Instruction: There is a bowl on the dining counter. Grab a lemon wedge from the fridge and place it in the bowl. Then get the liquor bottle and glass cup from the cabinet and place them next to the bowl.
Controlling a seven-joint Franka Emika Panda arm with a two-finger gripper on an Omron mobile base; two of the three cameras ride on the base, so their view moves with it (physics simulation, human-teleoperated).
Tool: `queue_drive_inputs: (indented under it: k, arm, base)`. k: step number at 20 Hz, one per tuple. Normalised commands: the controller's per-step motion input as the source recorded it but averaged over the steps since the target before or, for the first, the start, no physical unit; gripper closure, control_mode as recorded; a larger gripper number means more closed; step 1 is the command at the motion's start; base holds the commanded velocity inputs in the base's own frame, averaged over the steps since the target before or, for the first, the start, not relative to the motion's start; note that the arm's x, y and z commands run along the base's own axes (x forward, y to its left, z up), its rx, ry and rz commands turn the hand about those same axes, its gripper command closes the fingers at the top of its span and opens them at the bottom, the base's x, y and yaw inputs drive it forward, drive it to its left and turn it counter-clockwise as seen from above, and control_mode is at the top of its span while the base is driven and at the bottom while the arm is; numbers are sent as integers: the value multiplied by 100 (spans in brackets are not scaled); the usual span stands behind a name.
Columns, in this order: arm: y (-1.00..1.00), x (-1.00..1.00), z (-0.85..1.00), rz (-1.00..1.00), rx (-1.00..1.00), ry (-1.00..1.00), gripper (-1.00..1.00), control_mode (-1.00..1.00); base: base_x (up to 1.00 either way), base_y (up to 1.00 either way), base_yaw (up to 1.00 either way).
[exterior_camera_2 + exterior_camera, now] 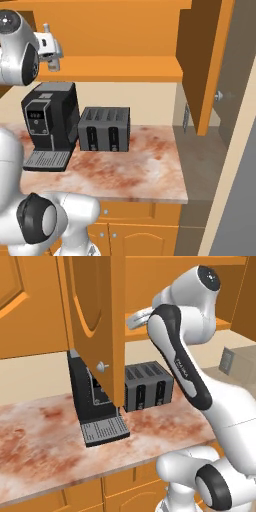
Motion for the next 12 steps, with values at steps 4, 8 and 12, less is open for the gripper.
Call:
queue_drive_inputs:
  k: [4,8,12]
  arm:
    - [1,67,0,-7,36,1,-100,-100]
    - [16,52,0,3,31,0,-100,-100]
    - [43,39,-1,0,7,1,-100,-100]
  base:
    - [0,0,0]
    - [0,0,0]
    - [0,0,0]
